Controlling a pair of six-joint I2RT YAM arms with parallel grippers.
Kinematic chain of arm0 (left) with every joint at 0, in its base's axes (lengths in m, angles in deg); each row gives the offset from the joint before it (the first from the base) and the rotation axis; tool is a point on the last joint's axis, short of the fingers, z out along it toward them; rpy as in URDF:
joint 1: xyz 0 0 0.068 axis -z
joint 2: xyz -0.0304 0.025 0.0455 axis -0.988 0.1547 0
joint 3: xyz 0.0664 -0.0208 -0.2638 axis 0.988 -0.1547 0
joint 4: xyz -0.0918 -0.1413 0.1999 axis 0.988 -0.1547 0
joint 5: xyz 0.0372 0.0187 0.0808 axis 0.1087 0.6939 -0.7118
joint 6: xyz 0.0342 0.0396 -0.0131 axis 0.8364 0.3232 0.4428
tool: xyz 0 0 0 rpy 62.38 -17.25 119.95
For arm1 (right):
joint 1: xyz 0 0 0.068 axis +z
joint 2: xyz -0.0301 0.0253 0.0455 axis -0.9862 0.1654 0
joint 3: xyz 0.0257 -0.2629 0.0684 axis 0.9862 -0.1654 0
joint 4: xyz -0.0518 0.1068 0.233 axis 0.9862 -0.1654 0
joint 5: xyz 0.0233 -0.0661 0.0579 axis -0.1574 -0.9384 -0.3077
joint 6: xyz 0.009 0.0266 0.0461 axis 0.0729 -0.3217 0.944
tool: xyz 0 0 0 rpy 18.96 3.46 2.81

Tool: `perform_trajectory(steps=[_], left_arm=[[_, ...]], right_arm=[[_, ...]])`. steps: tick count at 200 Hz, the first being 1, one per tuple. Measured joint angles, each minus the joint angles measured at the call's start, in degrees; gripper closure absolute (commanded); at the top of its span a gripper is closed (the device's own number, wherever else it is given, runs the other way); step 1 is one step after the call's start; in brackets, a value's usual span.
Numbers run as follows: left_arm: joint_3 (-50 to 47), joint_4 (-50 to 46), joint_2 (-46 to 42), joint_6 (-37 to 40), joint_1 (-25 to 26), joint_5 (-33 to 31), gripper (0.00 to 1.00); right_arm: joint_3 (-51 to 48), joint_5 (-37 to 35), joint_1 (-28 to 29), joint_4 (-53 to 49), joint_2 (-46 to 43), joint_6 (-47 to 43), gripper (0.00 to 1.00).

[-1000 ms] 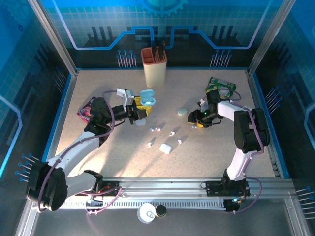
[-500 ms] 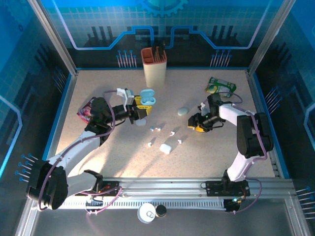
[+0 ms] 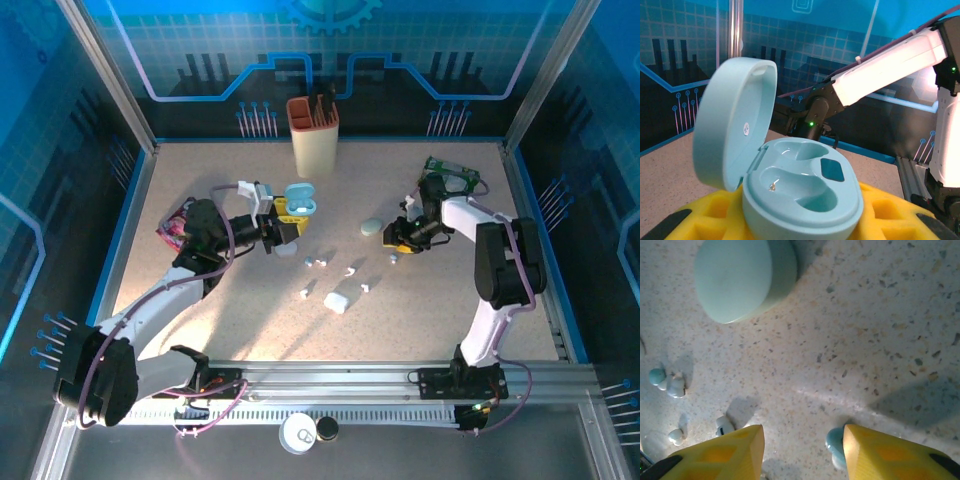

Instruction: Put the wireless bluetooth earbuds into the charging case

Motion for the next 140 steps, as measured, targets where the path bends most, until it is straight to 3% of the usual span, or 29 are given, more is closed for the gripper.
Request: perform_trajectory(steps=[51,140], left_arm=[[-0.1,0.0,-0.3,0.0,0.0,0.0,0.64],[-0.4,0.0,-0.3,0.0,0.0,0.0,0.64]], right_arm=[[0.1,0.0,0.4,-0.2,2.2,0.0,0.54],[-2.5,-0.9,0.4,0.6,1.2,-0.3,0.71]])
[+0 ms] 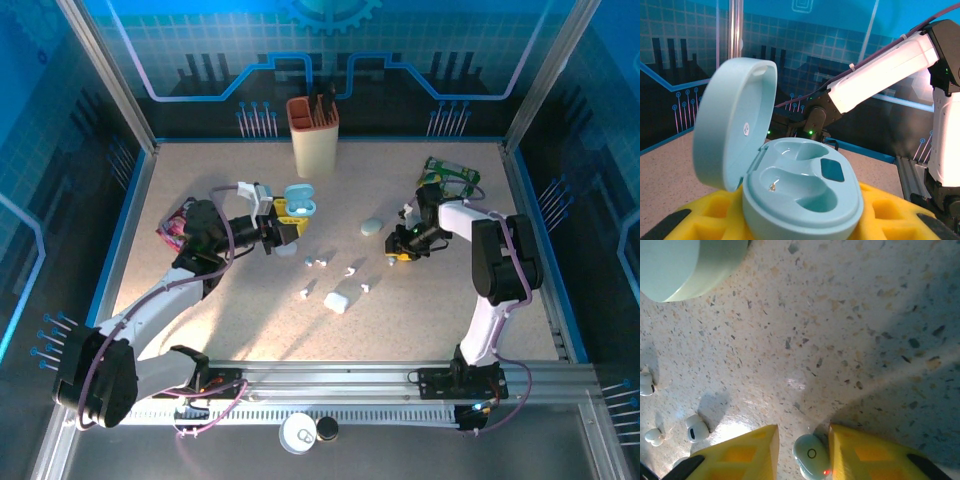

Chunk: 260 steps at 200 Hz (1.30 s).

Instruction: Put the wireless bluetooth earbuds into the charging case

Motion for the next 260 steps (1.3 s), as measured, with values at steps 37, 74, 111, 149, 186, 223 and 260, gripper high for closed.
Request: perform_trajectory(steps=[37,74,111,149,186,223,260], left_arm=[[-0.3,0.0,0.0,0.0,0.0,0.0,0.64],[-0.3,0.0,0.0,0.0,0.0,0.0,0.64],[-0.3,0.0,0.0,0.0,0.0,0.0,0.64],[-0.3,0.0,0.0,0.0,0.0,0.0,0.64],[-0.3,0.0,0.0,0.0,0.0,0.0,0.64],[-0.4,0.3,0.0,0.0,0.0,0.0,0.64],[-1.1,0.4,0.0,0.0,0.0,0.0,0.65]], right_arm=[[-0.2,0.0,0.0,-0.5,0.0,0.0,0.75],[-0.4,0.0,0.0,-0.4,0.0,-0.2,0.75],[-1.2,0.7,0.0,-0.9,-0.9,-0.2,0.71],[-2.0,1.3,0.4,-0.9,-1.3,-1.0,0.7],[-2.4,1.4,1.0,-1.5,-1.6,-1.7,0.76],[-2.4,1.2,1.3,-2.0,-1.6,-1.7,0.81],[-2.3,-0.1,2.2,-2.6,-2.0,-1.4,0.81]])
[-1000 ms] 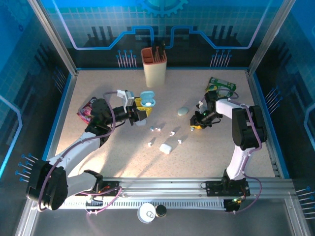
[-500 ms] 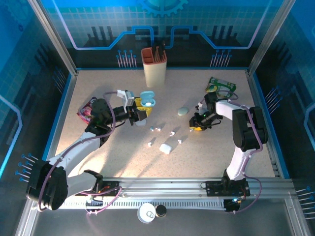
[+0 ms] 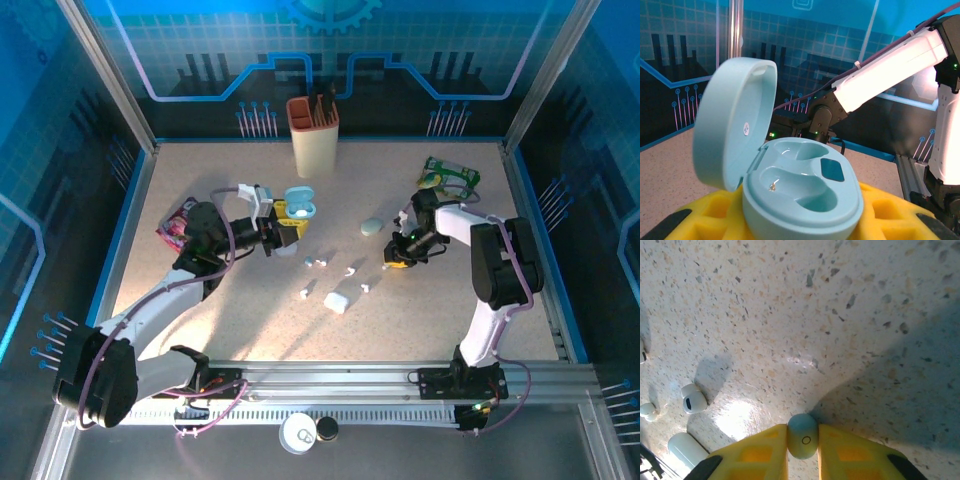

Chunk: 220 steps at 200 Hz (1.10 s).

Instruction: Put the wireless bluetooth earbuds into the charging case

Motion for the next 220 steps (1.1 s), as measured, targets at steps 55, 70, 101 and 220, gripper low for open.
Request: perform_trajectory(steps=[55,70,101,220], left_arm=[[-0.7,0.0,-0.5,0.2,0.0,0.0,0.64],[-0.9,0.0,-0.5,0.3,0.0,0.0,0.64],[-0.9,0.2,0.2,0.5,0.0,0.0,0.64],[0.3,-2.4,3.6,5.4,0.0,-1.9,0.64]], right_arm=[[0.6,-13.4,4.5,-5.5,-4.4,7.5,0.87],[1.2,-18.2,7.4,-7.6,-5.8,9.9,0.88],[3.2,-26.4,10.3,-11.3,-8.2,14.5,0.89],[5.6,-31.2,10.8,-14.8,-13.2,15.9,0.88]])
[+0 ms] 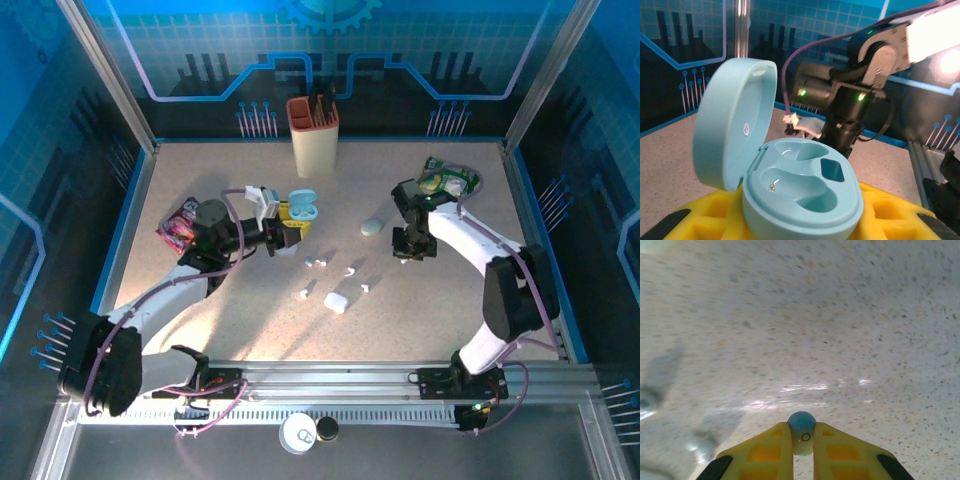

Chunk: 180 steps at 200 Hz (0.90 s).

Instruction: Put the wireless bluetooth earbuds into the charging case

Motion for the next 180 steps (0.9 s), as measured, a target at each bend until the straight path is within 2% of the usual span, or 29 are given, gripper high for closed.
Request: perform_trajectory(steps=[48,95,145,180], left_arm=[[2.0,-2.4,2.8,5.6,1.9,-5.8,0.65],[3.7,-4.7,6.7,11.7,4.7,-11.6,0.65],[3.9,-6.2,8.2,14.4,5.0,-15.2,0.65],[4.0,-6.2,8.2,14.3,5.1,-16.2,0.65]], right_arm=[[9.6,3.6,4.4,-0.1,-5.1,-3.1,0.89],[20.4,7.0,10.7,-0.6,-5.6,-3.9,0.89],[31.0,11.8,15.0,-0.9,-3.0,-3.9,0.88],[33.4,14.7,17.1,0.0,0.2,-3.8,0.88]])
